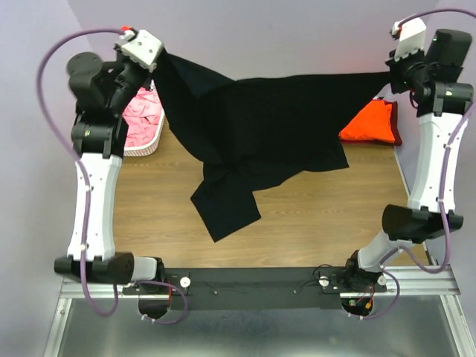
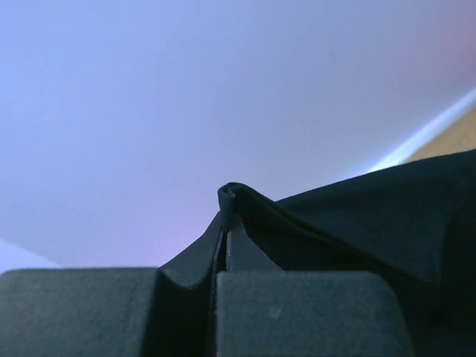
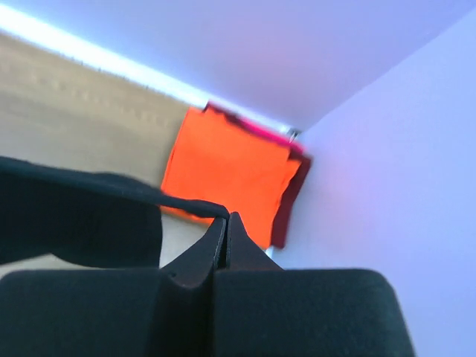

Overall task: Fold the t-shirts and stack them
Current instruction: Flatten the tshirt out

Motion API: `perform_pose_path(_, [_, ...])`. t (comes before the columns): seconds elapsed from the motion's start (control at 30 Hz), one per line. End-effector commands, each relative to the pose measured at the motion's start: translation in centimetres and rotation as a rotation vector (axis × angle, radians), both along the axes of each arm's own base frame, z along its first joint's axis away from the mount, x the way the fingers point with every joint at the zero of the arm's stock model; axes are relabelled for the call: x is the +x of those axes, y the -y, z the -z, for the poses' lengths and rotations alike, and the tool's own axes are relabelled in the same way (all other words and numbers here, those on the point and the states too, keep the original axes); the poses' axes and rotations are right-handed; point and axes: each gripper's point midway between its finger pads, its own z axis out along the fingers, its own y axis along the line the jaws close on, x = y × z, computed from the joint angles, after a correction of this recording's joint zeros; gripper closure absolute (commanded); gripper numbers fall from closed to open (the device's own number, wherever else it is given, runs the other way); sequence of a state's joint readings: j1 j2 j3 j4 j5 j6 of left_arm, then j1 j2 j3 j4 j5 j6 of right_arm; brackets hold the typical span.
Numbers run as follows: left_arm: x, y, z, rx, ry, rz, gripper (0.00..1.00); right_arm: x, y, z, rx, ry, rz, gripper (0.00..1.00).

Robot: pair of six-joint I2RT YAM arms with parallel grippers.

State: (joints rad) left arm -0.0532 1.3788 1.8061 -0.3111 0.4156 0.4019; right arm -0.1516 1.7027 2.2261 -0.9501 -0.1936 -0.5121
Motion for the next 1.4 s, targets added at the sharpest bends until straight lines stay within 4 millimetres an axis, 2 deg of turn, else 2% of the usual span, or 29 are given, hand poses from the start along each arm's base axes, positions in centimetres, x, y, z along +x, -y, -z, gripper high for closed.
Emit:
perform_pose_path(0.0, [-8.4, -2.2, -11.6, -0.149, 0.337, -0.077, 1.0, -3.6, 0.3, -10.1, -0.015, 0.301, 0.065, 0.99])
perform_pose_path(0.07, [-11.2, -2.9, -13.7, -0.204, 0.409, -0.097, 1.0, -5.2, 0.3, -12.8, -0.022, 0.386, 0.082, 0.99])
perform_pose_path(0.1, [-13.9, -3.1, -15.4, -0.222, 0.48, -0.096, 1.0, -6.1, 0.5, -14.6, -0.026, 0.448, 0.1, 0.99])
perform_pose_path(0.13, [-15.4, -3.3, -16.2, -0.238, 0.514, -0.099, 1.0, -8.0, 0.3, -16.6, -0.031, 0.506, 0.104, 0.99])
perform_pose_path(0.2, [-18.3, -3.8, -17.7, -0.271, 0.584, -0.104, 1.0, -9.9, 0.4, -18.6, -0.038, 0.575, 0.126, 0.99])
perform_pose_path(0.27, [-23.4, -4.1, -19.2, -0.289, 0.67, -0.097, 1.0, -13.3, 0.2, -22.3, -0.041, 0.708, 0.146, 0.99])
perform_pose_path(0.3, [-23.4, -4.0, -19.2, -0.289, 0.671, -0.096, 1.0, -14.6, 0.1, -23.0, -0.04, 0.734, 0.153, 1.0])
perform_pose_path(0.33, [-25.9, -4.1, -19.6, -0.291, 0.708, -0.088, 1.0, -16.8, -0.1, -24.8, -0.036, 0.805, 0.158, 1.0])
perform_pose_path(0.37, [-27.1, -4.1, -19.8, -0.289, 0.729, -0.086, 1.0, -18.1, -0.3, -25.7, -0.037, 0.844, 0.161, 1.0])
perform_pose_path(0.4, [-29.5, -4.2, -20.1, -0.291, 0.766, -0.081, 1.0, -19.4, -0.4, -26.9, -0.035, 0.892, 0.167, 1.0])
perform_pose_path(0.47, [-32.0, -4.4, -20.5, -0.296, 0.804, -0.084, 1.0, -22.7, -0.7, -28.6, -0.041, 0.967, 0.176, 0.99])
perform_pose_path(0.5, [-33.2, -4.5, -20.7, -0.299, 0.821, -0.085, 1.0, -23.6, -0.8, -29.1, -0.04, 0.991, 0.178, 0.99])
perform_pose_path(0.53, [-35.5, -4.6, -21.1, -0.299, 0.861, -0.084, 1.0, -24.8, -0.9, -29.8, -0.052, 1.026, 0.18, 0.99])
perform_pose_path(0.6, [-37.7, -4.7, -21.1, -0.293, 0.88, -0.085, 1.0, -27.1, -1.0, -31.0, -0.081, 1.08, 0.189, 0.99])
perform_pose_path(0.73, [-38.8, -4.7, -20.5, -0.264, 0.848, -0.097, 1.0, -28.3, -1.0, -31.7, -0.134, 1.111, 0.197, 0.99])
perform_pose_path(0.87, [-36.7, -4.8, -19.0, -0.17, 0.777, -0.145, 1.0, -26.5, -0.8, -29.6, -0.152, 1.042, 0.188, 0.99])
perform_pose_path(0.9, [-35.7, -4.8, -18.3, -0.145, 0.745, -0.154, 1.0, -24.7, -0.9, -27.8, -0.152, 0.987, 0.167, 0.99])
perform_pose_path(0.97, [-33.0, -4.5, -16.3, -0.114, 0.673, -0.152, 1.0, -23.0, -1.0, -25.6, -0.153, 0.926, 0.144, 0.99])
perform_pose_path(1.0, [-31.8, -4.3, -15.1, -0.076, 0.639, -0.152, 1.0, -20.5, -1.1, -22.7, -0.148, 0.841, 0.11, 0.99])
perform_pose_path(1.03, [-29.3, -4.1, -12.8, -0.058, 0.57, -0.146, 1.0, -19.5, -1.3, -21.2, -0.151, 0.803, 0.088, 0.99])
perform_pose_path(1.07, [-28.1, -4.0, -11.6, -0.054, 0.541, -0.143, 1.0, -18.6, -1.6, -19.7, -0.148, 0.767, 0.066, 0.99])
perform_pose_path(1.1, [-25.1, -3.8, -8.5, -0.032, 0.456, -0.143, 1.0, -17.2, -2.1, -17.8, -0.137, 0.718, 0.021, 0.99])
perform_pose_path(1.13, [-23.5, -3.7, -7.0, -0.021, 0.416, -0.142, 1.0, -15.5, -2.3, -14.7, -0.121, 0.643, -0.003, 0.99])
perform_pose_path(1.2, [-20.9, -3.6, -4.0, -0.013, 0.347, -0.141, 1.0, -13.3, -2.7, -10.9, -0.093, 0.55, -0.046, 0.99])
perform_pose_path(1.23, [-18.4, -3.5, -1.0, 0.003, 0.288, -0.138, 1.0, -12.4, -3.3, -9.2, -0.074, 0.507, -0.083, 0.99])
perform_pose_path(1.27, [-17.3, -3.1, 0.6, 0.013, 0.261, -0.117, 1.0, -11.0, -3.4, -5.3, -0.052, 0.419, -0.106, 0.99])
perform_pose_path(1.3, [-15.2, -2.8, 3.6, 0.025, 0.21, -0.104, 1.0, -9.9, -4.1, -2.9, -0.034, 0.363, -0.15, 0.99])
perform_pose_path(1.33, [-14.2, -2.6, 5.2, 0.033, 0.183, -0.093, 1.0, -9.2, -4.3, -0.6, -0.02, 0.31, -0.168, 0.99])
perform_pose_path(1.37, [-13.2, -2.3, 6.8, 0.042, 0.156, -0.083, 1.0, -8.5, -4.5, 2.9, 0.0, 0.233, -0.188, 1.0])
